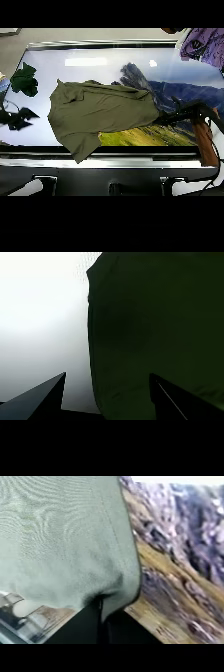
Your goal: Fold the clothes and pants, and hang the long-sleeved shirts on hangers.
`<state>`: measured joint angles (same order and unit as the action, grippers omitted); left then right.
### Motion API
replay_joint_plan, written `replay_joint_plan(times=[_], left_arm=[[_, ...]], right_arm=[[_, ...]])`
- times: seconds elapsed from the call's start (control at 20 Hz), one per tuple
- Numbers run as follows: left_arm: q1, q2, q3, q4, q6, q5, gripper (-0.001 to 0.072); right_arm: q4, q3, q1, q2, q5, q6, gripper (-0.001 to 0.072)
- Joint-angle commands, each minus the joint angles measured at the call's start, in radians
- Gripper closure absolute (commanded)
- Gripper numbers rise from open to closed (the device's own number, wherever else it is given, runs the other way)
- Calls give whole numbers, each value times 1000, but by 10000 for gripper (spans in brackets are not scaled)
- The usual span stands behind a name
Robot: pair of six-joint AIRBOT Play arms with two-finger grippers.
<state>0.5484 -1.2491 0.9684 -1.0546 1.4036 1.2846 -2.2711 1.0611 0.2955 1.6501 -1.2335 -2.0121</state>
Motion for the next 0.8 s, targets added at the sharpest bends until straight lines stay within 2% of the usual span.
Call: replay_joint_plan(times=[0.0, 0.1, 0.2, 0.5, 0.75], left_arm=[[77, 43, -253, 148, -146, -83, 106], [70, 43, -323, 197, -183, -153, 106], [54, 34, -359, 232, -208, -163, 106], [-35, 26, -374, 231, -195, -133, 107], [-39, 26, -430, 225, -181, -114, 107]], right_arm=[[-10, 0, -5, -29, -3, 1, 685], [-10, 0, -5, -46, -3, 2, 685], [-10, 0, -5, -56, -4, 8, 685], [-10, 0, -5, -57, -24, 12, 685], [-10, 0, -5, -57, -39, 12, 685]])
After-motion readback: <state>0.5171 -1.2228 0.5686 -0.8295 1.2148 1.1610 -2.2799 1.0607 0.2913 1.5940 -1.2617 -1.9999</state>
